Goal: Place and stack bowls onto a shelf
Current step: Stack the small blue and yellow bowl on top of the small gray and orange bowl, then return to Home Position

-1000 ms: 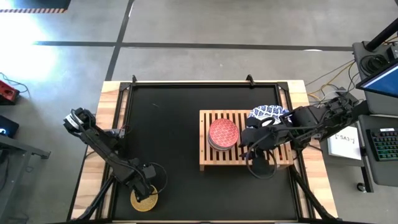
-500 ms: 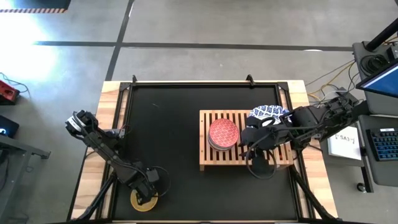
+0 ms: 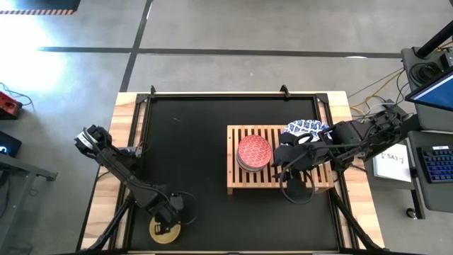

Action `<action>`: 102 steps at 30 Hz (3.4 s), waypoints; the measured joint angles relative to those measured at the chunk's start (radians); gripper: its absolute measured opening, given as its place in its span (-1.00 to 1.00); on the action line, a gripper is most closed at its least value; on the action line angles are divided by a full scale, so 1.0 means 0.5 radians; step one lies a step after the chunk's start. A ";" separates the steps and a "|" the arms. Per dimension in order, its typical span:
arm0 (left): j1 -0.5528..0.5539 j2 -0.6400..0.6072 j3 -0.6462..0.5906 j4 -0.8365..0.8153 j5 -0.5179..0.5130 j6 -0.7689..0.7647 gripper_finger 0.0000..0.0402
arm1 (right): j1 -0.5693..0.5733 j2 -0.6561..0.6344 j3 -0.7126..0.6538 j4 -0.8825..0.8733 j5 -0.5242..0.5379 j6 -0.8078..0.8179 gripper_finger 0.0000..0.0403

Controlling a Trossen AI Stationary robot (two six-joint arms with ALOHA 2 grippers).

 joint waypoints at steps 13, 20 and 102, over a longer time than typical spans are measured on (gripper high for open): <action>0.208 -0.018 0.096 0.025 0.077 0.226 -0.96 | 0.000 0.000 -0.001 -0.082 -0.001 -0.032 -0.24; 0.309 -0.029 0.369 0.020 0.079 0.605 -0.96 | 0.000 0.000 -0.001 -0.126 -0.004 -0.085 -0.24; 1.542 0.694 2.825 -0.839 -0.615 1.765 -0.48 | 0.013 -0.120 -0.001 -0.280 -0.002 -0.227 -0.24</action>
